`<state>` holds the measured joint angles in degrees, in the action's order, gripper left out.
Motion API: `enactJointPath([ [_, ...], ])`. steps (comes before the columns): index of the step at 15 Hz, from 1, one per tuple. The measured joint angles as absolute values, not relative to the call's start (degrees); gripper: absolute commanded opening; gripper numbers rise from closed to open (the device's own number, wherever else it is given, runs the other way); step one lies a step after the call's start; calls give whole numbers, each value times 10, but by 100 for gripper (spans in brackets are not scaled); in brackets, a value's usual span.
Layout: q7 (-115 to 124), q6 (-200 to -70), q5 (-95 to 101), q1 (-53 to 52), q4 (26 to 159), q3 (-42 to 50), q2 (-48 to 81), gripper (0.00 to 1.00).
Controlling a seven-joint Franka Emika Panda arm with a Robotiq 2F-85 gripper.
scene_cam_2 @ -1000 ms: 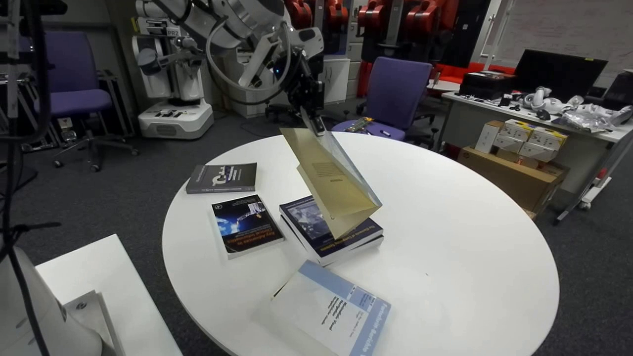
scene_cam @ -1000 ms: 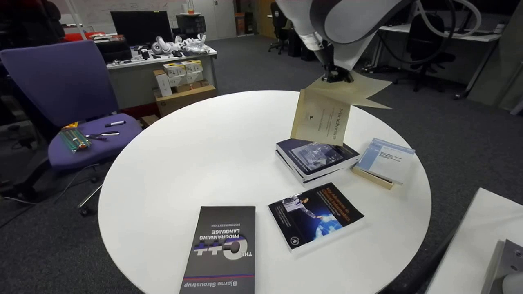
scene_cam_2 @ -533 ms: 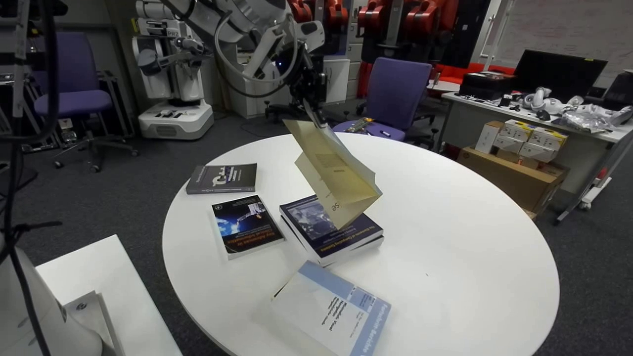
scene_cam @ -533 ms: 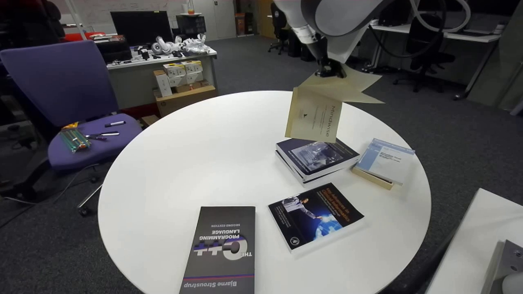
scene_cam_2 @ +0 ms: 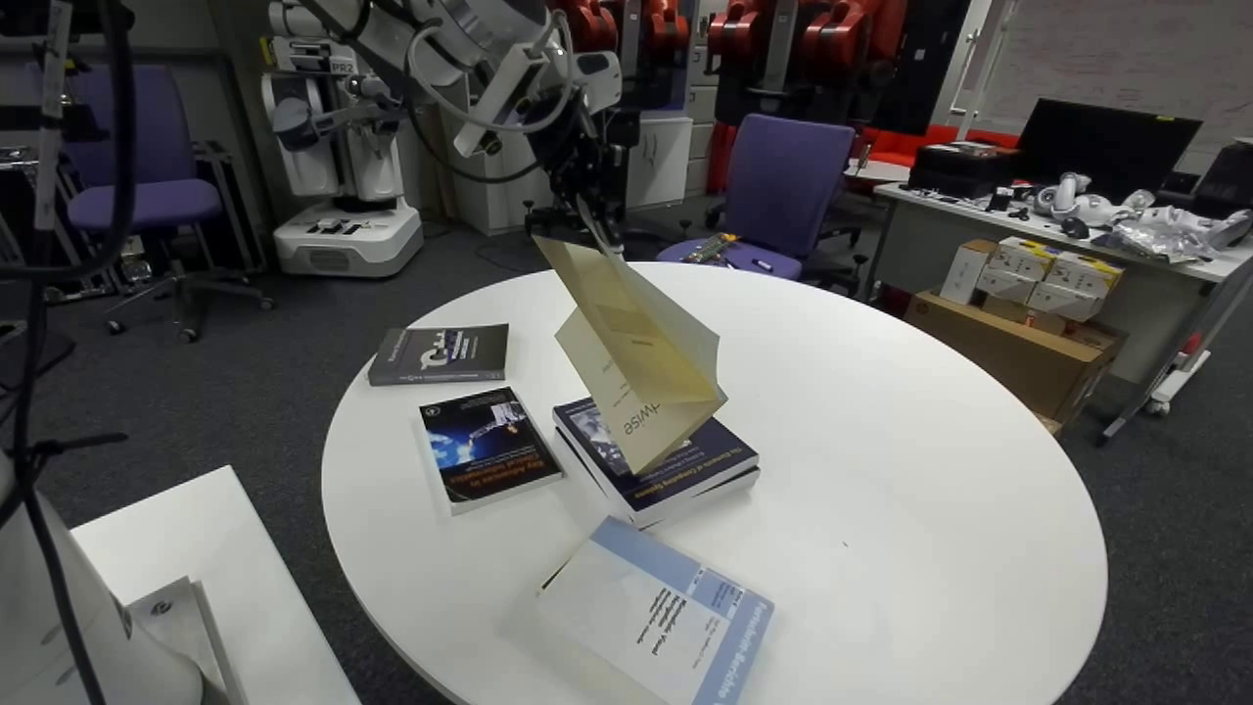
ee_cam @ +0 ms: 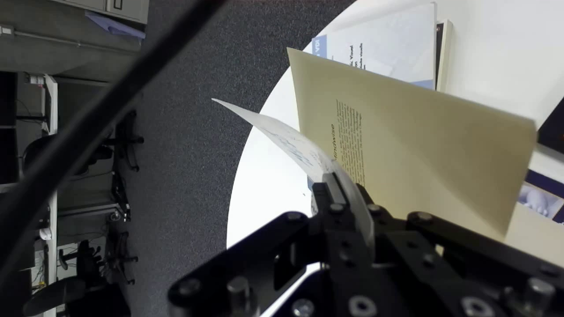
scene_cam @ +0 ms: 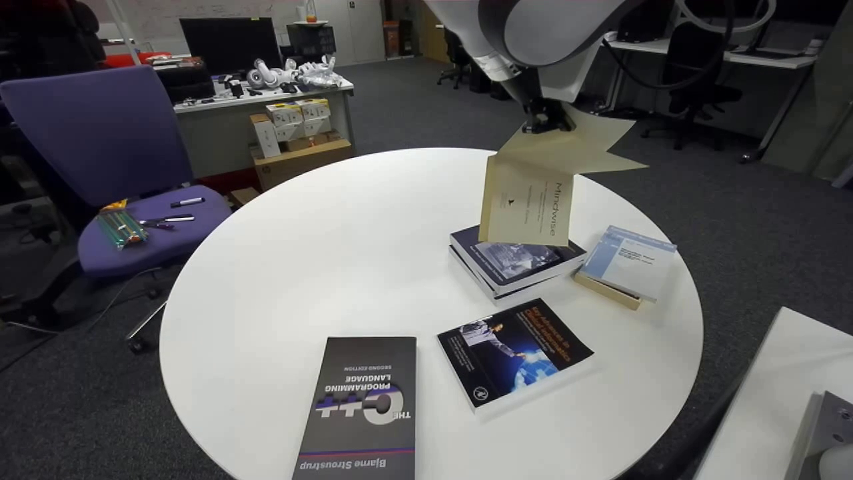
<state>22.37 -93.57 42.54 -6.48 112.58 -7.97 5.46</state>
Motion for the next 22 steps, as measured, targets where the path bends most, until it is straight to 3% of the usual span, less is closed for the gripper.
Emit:
enactJointPath([
  [13,206,-901,439,-74,1119,-53,132,0],
  [22,232,-967,512,-77,1075,-43,233,0],
])
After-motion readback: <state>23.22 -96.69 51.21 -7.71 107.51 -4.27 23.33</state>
